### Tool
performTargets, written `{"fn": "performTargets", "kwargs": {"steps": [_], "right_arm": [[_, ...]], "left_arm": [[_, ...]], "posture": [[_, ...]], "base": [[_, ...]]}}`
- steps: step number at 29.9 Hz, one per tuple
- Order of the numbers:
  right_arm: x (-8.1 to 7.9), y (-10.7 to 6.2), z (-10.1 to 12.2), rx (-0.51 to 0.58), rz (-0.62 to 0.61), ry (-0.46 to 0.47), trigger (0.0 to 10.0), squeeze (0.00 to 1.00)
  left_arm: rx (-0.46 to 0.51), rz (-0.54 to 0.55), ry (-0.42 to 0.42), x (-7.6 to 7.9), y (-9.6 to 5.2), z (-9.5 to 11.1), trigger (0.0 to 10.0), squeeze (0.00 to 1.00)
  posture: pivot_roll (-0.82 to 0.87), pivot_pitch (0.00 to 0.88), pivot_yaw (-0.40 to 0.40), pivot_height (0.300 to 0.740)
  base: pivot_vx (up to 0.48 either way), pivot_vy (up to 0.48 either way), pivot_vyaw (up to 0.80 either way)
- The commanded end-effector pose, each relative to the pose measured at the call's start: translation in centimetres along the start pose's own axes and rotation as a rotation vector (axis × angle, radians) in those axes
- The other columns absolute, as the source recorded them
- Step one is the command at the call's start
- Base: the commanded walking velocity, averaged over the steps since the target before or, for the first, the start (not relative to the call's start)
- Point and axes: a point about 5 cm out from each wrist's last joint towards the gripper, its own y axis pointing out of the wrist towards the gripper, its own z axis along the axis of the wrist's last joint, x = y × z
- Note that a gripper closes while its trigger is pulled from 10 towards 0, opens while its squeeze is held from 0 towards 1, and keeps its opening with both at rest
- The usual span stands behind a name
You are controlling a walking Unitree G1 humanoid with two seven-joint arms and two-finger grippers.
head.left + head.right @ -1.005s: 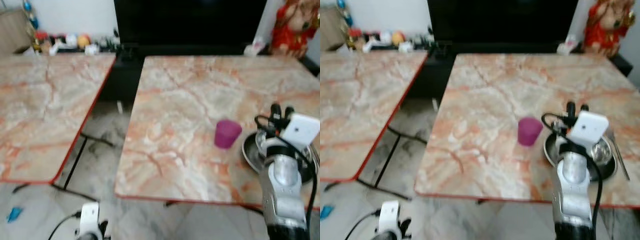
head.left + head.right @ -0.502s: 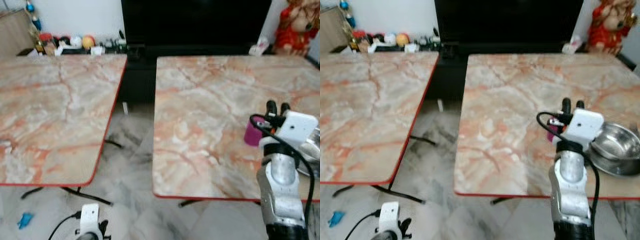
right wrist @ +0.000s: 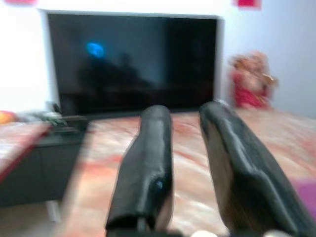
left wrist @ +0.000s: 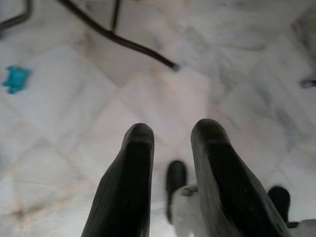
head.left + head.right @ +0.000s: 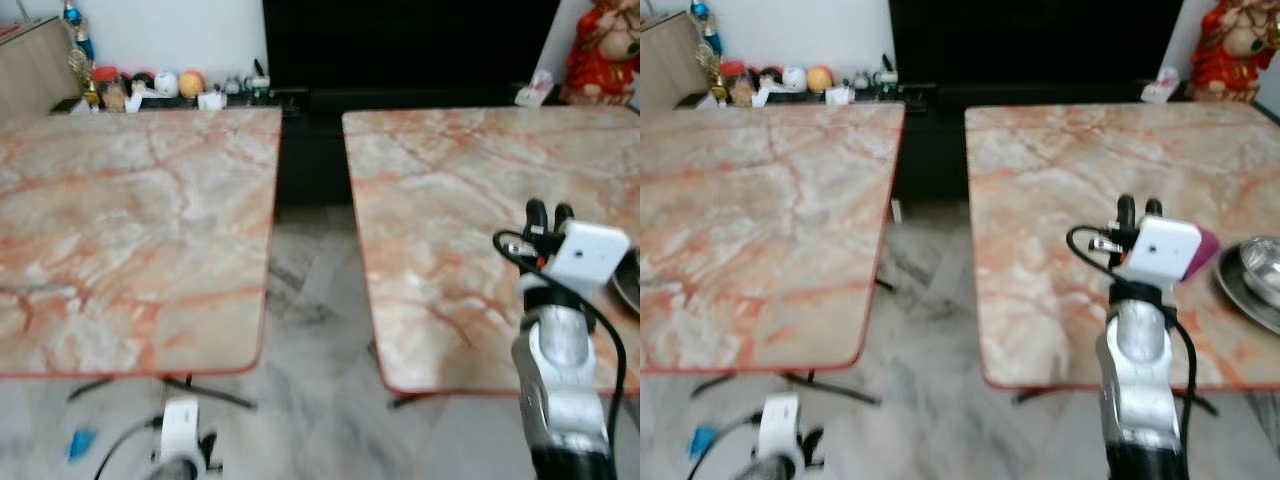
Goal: Setting the table
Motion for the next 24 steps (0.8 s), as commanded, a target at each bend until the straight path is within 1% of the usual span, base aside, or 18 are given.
{"fn": "performTargets", "kwargs": {"steps": [1, 4, 7, 13, 16, 19, 24], "right_arm": [[0.66, 0.11, 0.30, 0.010, -0.017, -0.015, 10.0, 0.00], [0.54, 0.05, 0.27, 0.011, -0.008, -0.018, 10.0, 0.00], [0.25, -0.03, 0.31, 0.019, 0.012, -0.024, 10.0, 0.00], [0.13, -0.04, 0.24, 0.014, 0.015, -0.018, 10.0, 0.00], [0.06, -0.03, 0.24, 0.014, 0.017, -0.015, 10.0, 0.00], [0.09, -0.02, 0.09, 0.006, -0.001, 0.024, 10.0, 0.00], [0.03, -0.04, -0.05, -0.001, 0.010, 0.006, 10.0, 0.00]], "left_arm": [[-0.018, -0.003, -0.003, 0.25, -0.01, -0.29, 10.0, 0.00], [-0.018, -0.003, -0.004, 0.27, 0.00, -0.28, 10.0, 0.00], [-0.017, -0.003, -0.003, 0.29, 0.01, -0.26, 10.0, 0.00], [-0.017, -0.003, -0.003, 0.28, 0.02, -0.22, 10.0, 0.00], [-0.016, -0.003, -0.003, 0.27, 0.02, -0.20, 10.0, 0.00], [-0.017, -0.003, -0.002, 0.26, 0.02, -0.20, 10.0, 0.00], [-0.016, -0.003, -0.004, 0.25, 0.02, -0.19, 10.0, 0.00]], "posture": [[0.06, 0.000, 0.000, 0.740], [0.06, 0.000, 0.000, 0.740], [0.06, 0.000, 0.000, 0.740], [0.06, 0.000, 0.000, 0.740], [0.06, 0.000, 0.001, 0.740], [0.06, 0.000, 0.002, 0.740], [0.06, 0.000, 0.001, 0.740]], "base": [[0.000, 0.364, 0.00], [0.000, 0.359, 0.00], [0.000, 0.356, 0.69], [0.000, 0.358, 0.79], [0.000, 0.352, 0.54], [0.000, 0.355, 0.00], [0.000, 0.356, 0.00]]}}
